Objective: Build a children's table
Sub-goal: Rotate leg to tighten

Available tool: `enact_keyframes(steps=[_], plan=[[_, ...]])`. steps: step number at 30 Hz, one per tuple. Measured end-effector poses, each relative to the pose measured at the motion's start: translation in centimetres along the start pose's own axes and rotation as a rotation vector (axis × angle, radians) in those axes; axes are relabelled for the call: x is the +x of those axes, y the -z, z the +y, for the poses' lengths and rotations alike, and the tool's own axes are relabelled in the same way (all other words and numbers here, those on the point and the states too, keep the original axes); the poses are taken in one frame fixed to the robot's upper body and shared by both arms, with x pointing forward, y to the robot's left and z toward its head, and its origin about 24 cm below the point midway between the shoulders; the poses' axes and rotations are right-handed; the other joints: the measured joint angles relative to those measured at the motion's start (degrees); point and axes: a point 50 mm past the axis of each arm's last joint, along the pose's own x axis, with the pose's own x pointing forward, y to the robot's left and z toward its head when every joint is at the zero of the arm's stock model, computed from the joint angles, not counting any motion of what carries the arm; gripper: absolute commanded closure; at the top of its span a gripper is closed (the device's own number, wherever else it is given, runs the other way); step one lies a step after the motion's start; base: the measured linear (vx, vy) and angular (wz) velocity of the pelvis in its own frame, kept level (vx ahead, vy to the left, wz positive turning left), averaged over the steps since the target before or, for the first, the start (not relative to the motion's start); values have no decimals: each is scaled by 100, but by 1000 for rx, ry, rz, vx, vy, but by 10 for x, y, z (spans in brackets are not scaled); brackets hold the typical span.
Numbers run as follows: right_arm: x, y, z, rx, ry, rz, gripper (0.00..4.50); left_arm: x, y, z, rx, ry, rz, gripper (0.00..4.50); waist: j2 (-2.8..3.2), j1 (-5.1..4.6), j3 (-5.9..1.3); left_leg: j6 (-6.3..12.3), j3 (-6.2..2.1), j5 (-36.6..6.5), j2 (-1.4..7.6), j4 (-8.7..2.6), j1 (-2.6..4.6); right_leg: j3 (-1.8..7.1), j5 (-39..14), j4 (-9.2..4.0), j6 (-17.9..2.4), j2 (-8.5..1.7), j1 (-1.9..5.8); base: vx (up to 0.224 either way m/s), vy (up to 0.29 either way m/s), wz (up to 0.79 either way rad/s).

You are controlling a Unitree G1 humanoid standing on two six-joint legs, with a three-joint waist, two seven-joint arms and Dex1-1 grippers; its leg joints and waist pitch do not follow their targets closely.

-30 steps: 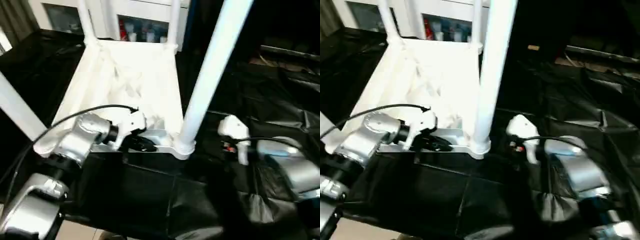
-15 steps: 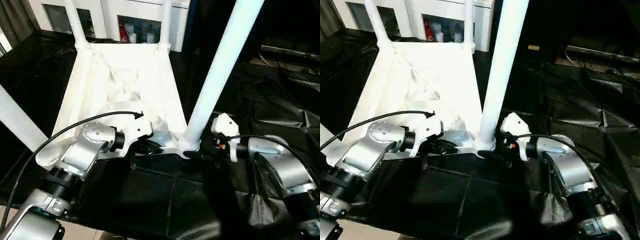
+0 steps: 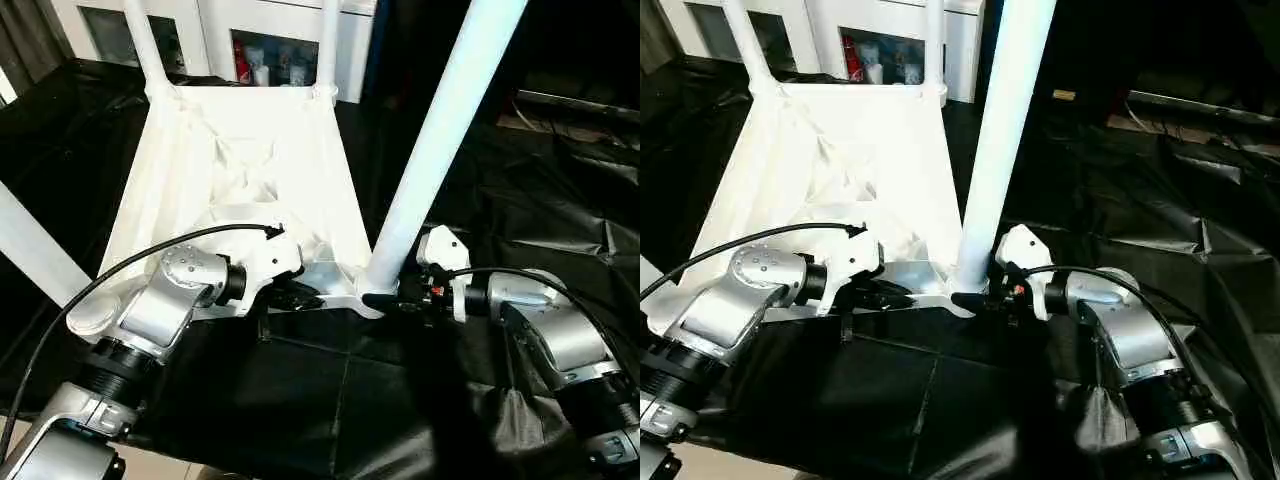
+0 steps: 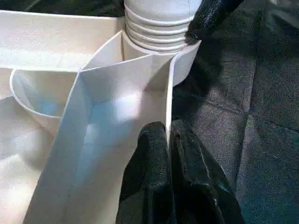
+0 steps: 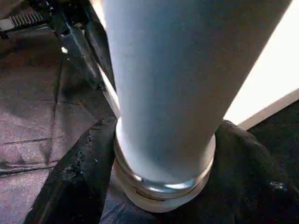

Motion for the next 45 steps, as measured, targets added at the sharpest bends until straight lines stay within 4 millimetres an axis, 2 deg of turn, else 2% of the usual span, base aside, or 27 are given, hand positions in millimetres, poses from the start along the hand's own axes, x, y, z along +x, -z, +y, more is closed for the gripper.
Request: enact_keyframes(steps=[3,8,14,15,19,20,25,33,38,41,45], plan=[[4,3,-1,21,70,-24,174,6,-2,1,-13,-34,-17,450,-8,-17,-15,-1,1,0,-1,-1,3,1,1,0,-2,0,4,0,0,0],[17,15,-7,161,382,-89,176,32,-13,6,-96,-177,-91,450,-27,-35,-77,-3,-4,2,-9,5,6,1,-16,-6,28,-1,9,0,0,0],[46,13,-8,262,712,-103,176,60,-24,11,-139,-295,-81,450,-35,-41,-137,-3,-14,2,-20,5,9,6,-15,-27,31,-2,18,0,0,0],[47,13,-8,270,730,-107,121,61,-24,10,-140,-299,-81,450,-34,-41,-140,-3,-18,2,-20,4,9,5,-15,-35,33,-2,23,0,0,0],[49,13,-7,265,747,-101,97,64,-26,9,-135,-304,-80,450,-28,-46,-143,-1,-24,1,-22,-4,8,2,-4,-86,45,-2,47,0,0,0],[49,13,-7,265,745,-101,72,64,-26,9,-135,-302,-80,450,-28,-53,-143,0,-25,0,-23,-6,8,3,-4,-92,46,-2,54,0,0,0],[42,12,-7,224,612,-102,72,54,-21,9,-105,-267,-75,450,-38,-95,-137,0,-26,0,-23,-37,18,-6,-2,-93,48,0,56,0,0,0],[5,7,-2,89,187,-53,72,11,-2,5,-51,-72,-43,450,-62,-90,-121,-3,-27,2,-8,-101,7,-15,15,-89,10,15,4,0,0,0],[-5,-1,6,52,-32,-45,72,-11,7,-4,-29,85,-20,450,-80,-10,-110,6,-20,2,-3,-99,9,-15,4,-99,3,7,-4,0,0,0],[-5,-1,9,49,-94,-34,72,-14,9,-5,-30,115,-13,450,-90,70,-105,3,-11,-2,-3,-91,10,-12,4,-99,1,3,-3,0,0,0],[-3,-3,9,31,-122,-16,72,-15,9,-5,-28,123,-12,450,-94,73,-102,0,-11,-2,-3,-89,13,-11,5,-95,1,3,-1,0,0,0]])
